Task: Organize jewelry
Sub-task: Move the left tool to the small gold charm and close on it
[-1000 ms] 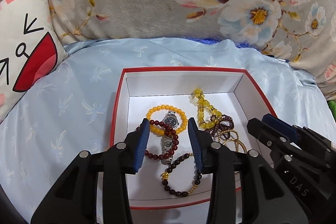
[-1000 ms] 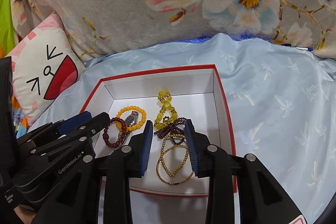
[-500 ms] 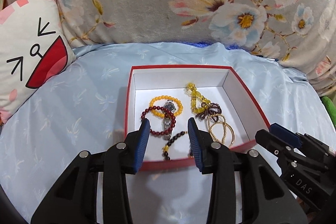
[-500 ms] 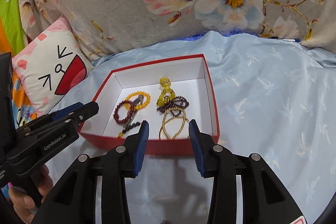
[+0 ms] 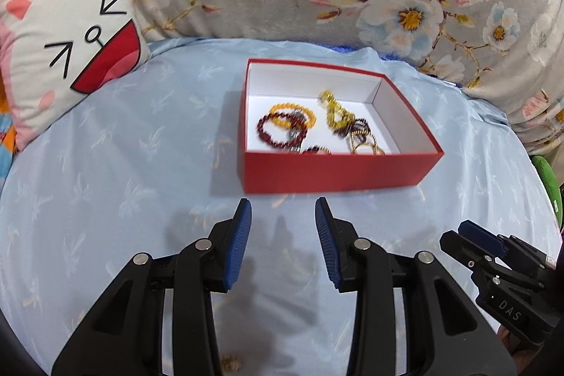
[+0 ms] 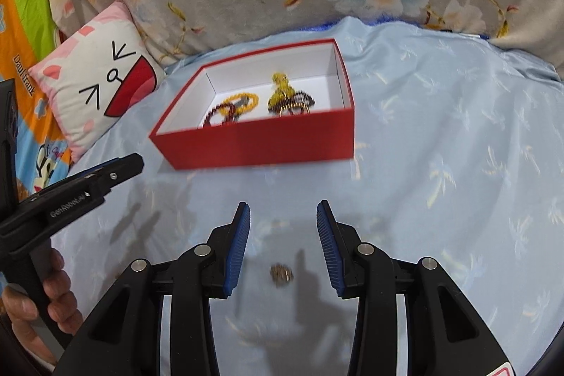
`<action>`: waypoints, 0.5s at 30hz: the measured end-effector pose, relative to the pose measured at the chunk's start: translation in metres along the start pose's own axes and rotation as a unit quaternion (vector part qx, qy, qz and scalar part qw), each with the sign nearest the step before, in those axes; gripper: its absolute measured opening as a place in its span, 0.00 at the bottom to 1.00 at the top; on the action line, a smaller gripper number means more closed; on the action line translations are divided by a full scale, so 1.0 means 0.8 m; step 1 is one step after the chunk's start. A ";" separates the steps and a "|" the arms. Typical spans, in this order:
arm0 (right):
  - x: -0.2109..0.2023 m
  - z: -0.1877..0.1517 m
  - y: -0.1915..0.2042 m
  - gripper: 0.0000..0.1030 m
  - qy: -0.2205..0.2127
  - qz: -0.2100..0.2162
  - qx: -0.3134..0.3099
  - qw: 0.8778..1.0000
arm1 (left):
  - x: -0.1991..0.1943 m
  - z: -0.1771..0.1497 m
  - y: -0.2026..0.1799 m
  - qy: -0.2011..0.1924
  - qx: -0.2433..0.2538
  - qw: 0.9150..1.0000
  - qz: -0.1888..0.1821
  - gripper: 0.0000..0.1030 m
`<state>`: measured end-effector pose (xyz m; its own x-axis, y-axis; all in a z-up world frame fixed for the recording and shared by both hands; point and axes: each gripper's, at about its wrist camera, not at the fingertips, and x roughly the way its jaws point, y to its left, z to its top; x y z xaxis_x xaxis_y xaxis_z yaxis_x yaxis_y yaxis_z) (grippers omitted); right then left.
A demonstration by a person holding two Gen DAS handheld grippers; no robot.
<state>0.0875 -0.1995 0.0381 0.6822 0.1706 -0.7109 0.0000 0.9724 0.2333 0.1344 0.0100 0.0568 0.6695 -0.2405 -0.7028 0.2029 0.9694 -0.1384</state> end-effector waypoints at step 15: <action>-0.011 -0.062 -0.004 0.37 0.033 0.000 0.013 0.999 | -0.031 -0.106 0.047 0.047 -0.023 0.998 0.018 0.35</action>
<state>0.0452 -0.1958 0.0104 0.6320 0.1819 -0.7533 0.0198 0.9680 0.2503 0.0645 0.0566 0.0096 0.6055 -0.2014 -0.7700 0.1450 0.9792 -0.1421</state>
